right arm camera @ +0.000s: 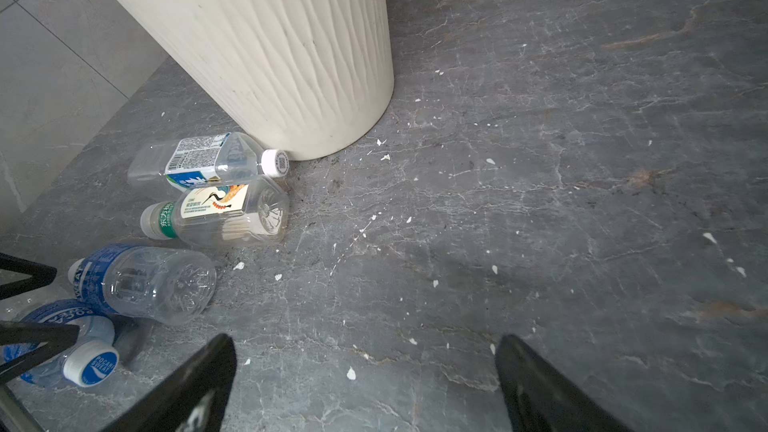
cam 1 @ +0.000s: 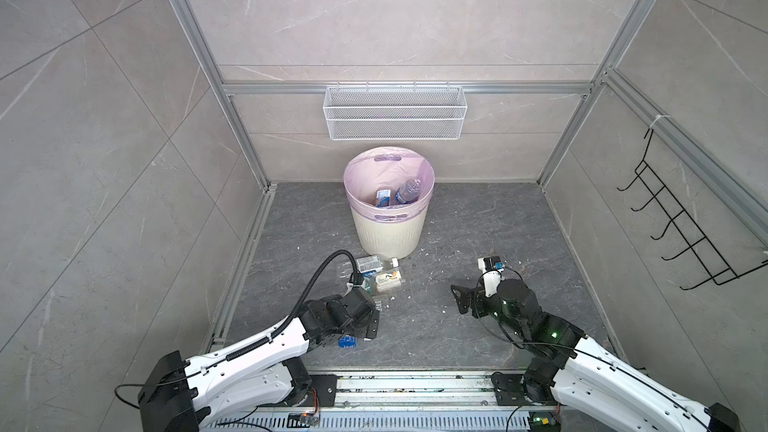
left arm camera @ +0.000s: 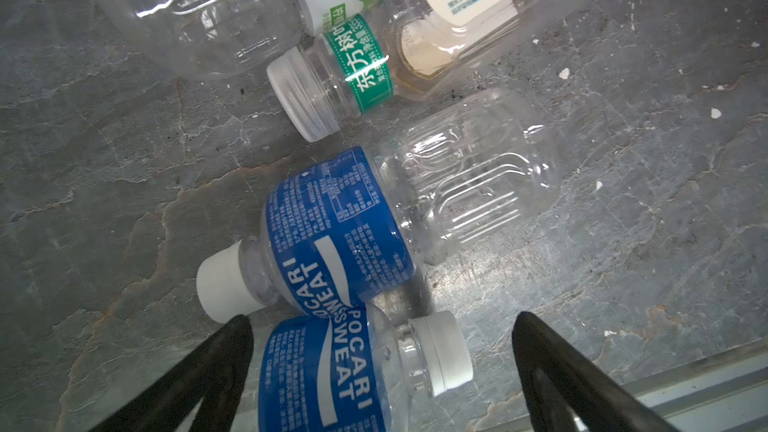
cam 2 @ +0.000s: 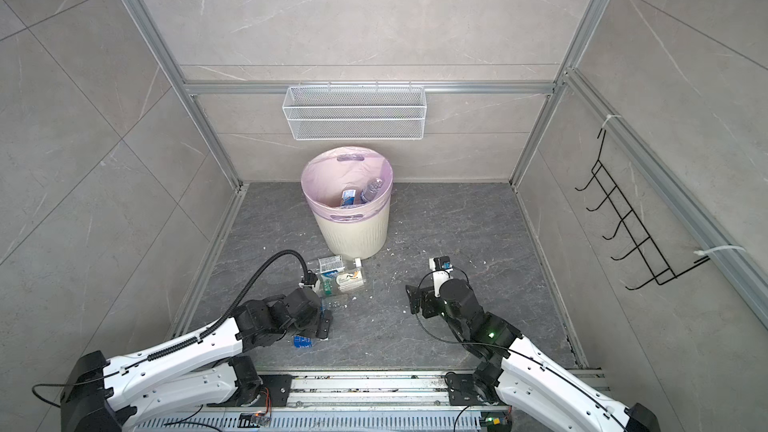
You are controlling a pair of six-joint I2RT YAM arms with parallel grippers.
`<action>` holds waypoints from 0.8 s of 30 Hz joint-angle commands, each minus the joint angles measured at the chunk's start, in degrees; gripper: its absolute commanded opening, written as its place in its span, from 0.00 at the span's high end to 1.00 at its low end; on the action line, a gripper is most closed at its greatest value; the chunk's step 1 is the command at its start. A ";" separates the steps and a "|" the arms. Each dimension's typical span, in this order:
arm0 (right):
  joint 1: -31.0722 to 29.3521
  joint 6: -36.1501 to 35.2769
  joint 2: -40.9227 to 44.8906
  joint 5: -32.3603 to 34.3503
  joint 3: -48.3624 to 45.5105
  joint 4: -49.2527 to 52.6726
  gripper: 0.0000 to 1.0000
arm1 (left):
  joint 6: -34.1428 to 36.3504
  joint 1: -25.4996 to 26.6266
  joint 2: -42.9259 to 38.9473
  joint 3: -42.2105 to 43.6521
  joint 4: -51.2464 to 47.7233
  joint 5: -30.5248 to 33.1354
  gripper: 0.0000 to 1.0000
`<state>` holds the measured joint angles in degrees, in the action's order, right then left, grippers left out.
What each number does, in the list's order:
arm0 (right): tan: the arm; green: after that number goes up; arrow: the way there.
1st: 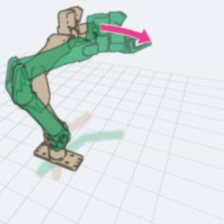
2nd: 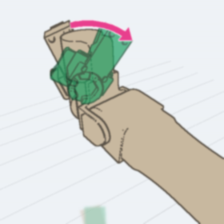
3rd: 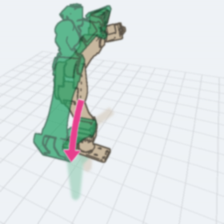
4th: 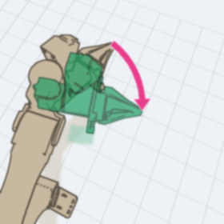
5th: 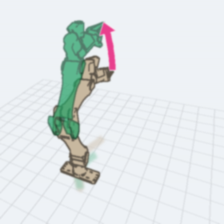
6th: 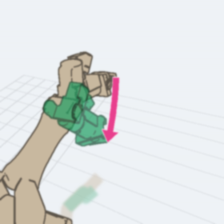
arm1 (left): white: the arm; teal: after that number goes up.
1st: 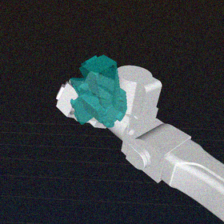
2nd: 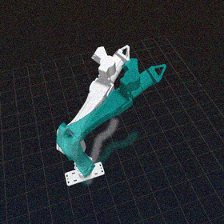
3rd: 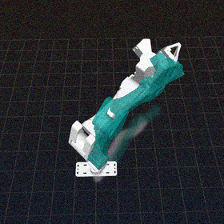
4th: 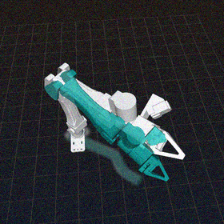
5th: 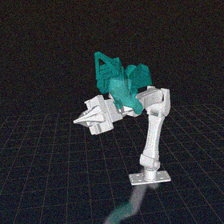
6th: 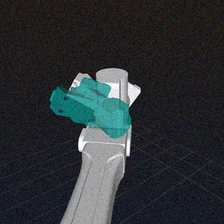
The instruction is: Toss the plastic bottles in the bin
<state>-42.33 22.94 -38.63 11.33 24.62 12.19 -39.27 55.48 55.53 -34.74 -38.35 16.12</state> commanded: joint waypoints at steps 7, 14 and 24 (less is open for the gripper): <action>-0.30 1.12 0.49 0.74 -1.24 0.84 0.00 | 2.10 -4.74 2.26 1.00 7.54 -5.47 0.00; -0.28 0.98 0.22 0.97 -1.15 0.85 0.00 | 2.62 -4.68 5.85 -0.45 10.72 -8.06 0.00; -0.29 0.94 0.30 1.32 -1.03 0.98 0.00 | 2.01 -2.59 12.63 -4.32 15.66 -10.93 0.00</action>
<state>-42.33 22.94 -38.54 11.35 24.58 12.19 -37.74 52.14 67.00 -35.97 -25.93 6.81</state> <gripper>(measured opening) 0.995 0.997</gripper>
